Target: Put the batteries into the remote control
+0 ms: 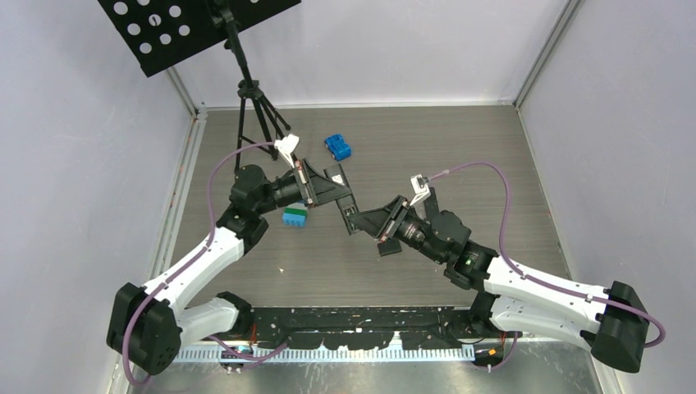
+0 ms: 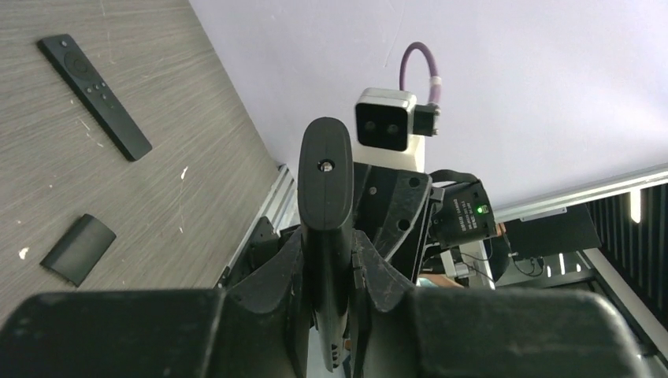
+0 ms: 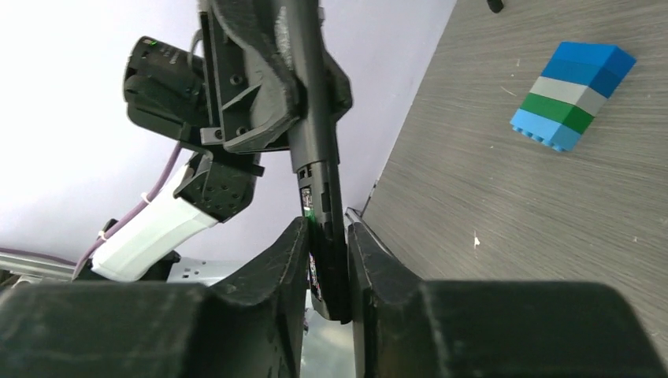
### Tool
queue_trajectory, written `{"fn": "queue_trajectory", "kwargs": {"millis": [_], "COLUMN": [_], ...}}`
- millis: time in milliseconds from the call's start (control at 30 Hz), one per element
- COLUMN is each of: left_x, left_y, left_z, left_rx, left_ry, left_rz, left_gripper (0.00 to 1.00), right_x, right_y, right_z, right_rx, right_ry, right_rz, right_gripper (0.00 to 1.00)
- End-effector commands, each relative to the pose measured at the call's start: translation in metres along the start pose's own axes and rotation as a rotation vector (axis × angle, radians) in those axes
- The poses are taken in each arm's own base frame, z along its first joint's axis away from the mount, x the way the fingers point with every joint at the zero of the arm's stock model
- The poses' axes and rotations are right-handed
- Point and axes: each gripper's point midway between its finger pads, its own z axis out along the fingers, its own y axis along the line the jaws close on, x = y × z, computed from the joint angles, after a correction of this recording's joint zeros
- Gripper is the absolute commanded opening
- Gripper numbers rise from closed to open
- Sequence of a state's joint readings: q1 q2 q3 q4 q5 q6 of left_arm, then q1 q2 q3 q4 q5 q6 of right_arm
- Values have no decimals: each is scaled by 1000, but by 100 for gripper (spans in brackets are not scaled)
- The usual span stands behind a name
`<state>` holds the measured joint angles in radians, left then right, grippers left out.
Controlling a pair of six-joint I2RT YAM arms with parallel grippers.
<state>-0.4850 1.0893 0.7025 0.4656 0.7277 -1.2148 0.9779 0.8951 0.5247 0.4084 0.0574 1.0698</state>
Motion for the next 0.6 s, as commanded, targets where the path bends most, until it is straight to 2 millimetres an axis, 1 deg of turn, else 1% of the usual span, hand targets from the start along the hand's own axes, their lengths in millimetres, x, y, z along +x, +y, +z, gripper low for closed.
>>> {"fn": "queue_trajectory", "kwargs": {"millis": [0, 67, 133, 167, 233, 300, 367, 400, 500, 567], "left_x": [-3, -3, -4, -4, -5, -6, -8, -10, -15, -17], "left_y": [-32, -31, -29, -26, -17, -4, 10, 19, 44, 56], "left_z": [-4, -4, -4, -4, -6, -8, -12, -15, -26, -33], "left_rx": [77, 74, 62, 49, 10, -51, -119, -161, -294, -349], "left_ry": [9, 9, 3, 0, -14, -27, -51, -64, -122, -157], "left_rz": [77, 78, 90, 94, 111, 125, 148, 155, 181, 192], "left_gripper": [0, 0, 0, 0, 0, 0, 0, 0, 0, 0], "right_x": [-7, -7, -9, -10, -14, -23, -30, -30, -39, -46], "right_y": [6, 7, 10, 11, 11, 6, -9, -26, -62, -89], "right_z": [5, 4, 3, 1, -3, -11, -20, -27, -47, -61], "right_rx": [11, 10, 9, 12, 33, 85, 173, 259, 461, 615], "right_ry": [-11, -9, -8, -8, -11, -33, -42, -27, -24, -21], "right_rz": [-61, -72, -90, -105, -140, -181, -231, -260, -338, -387], "right_gripper": [26, 38, 57, 63, 71, 74, 74, 75, 74, 75]}}
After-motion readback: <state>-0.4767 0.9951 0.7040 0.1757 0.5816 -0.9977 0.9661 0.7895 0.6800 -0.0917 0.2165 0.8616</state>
